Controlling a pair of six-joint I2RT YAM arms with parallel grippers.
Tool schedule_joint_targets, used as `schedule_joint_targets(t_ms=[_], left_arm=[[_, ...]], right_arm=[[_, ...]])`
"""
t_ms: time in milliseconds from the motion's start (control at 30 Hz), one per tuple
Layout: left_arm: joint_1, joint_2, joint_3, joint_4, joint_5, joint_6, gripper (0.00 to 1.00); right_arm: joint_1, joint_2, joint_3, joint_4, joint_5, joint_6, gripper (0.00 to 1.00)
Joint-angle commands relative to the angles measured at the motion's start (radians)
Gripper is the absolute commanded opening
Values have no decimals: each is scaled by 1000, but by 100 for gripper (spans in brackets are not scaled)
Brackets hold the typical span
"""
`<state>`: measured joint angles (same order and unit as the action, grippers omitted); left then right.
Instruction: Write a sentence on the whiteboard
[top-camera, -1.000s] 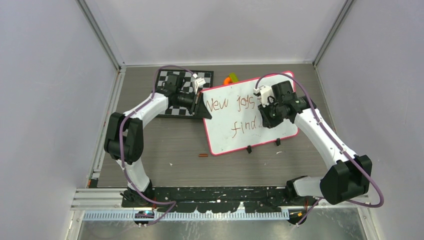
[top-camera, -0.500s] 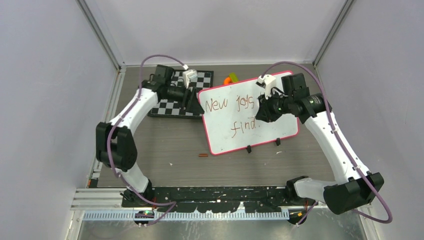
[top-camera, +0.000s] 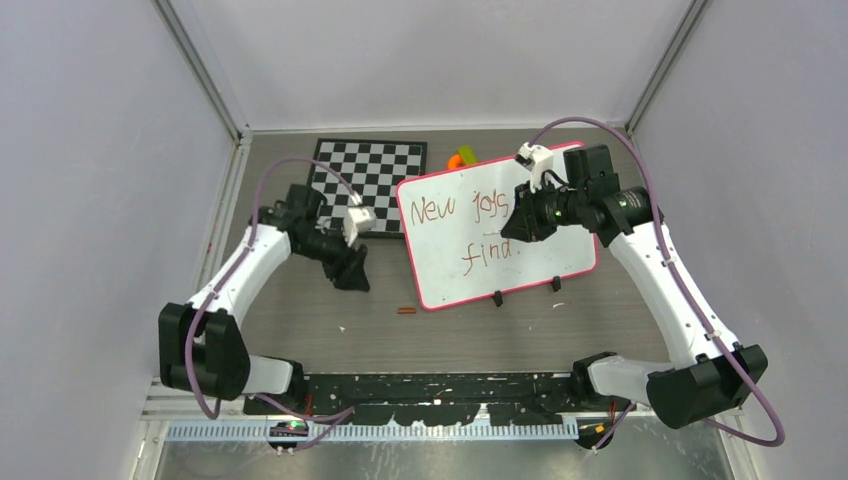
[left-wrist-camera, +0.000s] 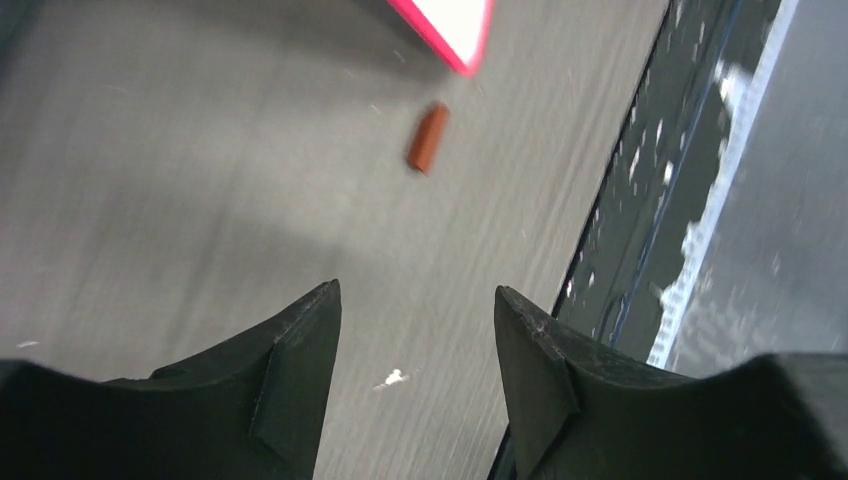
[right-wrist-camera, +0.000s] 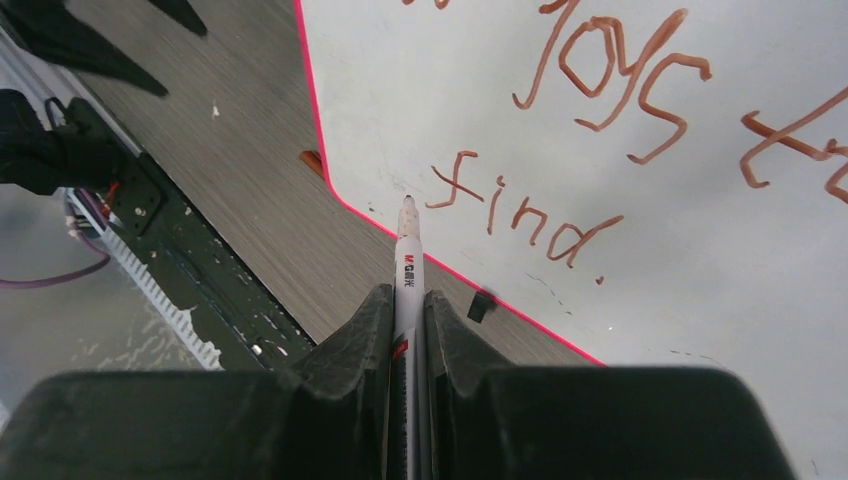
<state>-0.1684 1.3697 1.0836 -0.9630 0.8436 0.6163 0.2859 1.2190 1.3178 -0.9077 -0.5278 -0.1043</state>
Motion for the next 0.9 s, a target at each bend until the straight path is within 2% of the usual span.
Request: schedule_joint_targets(t_ms=[0,67,167,333,633,867], left_arm=[[-148,-121,-184,93,-183,145,59],[-221,-152,-250,170,-235,161,59],[-263,-103,-269,230,-234,123,58],[-372,-43,-311,335,-273,173,58],[-477,101,-279,442,-318,226,58],[-539,150,-286,509,-422,236,56]], right_arm=[[-3,-6,-16,63,-73,69,0],[-3,-5,-22,68,-60,71,0],[-3,7,-9,55,-54,71,0],[-7,25,4,51,-59,69,0],[-12,15,-4,43,-50,59,0],[-16,10,-11,44,-48,57,0]])
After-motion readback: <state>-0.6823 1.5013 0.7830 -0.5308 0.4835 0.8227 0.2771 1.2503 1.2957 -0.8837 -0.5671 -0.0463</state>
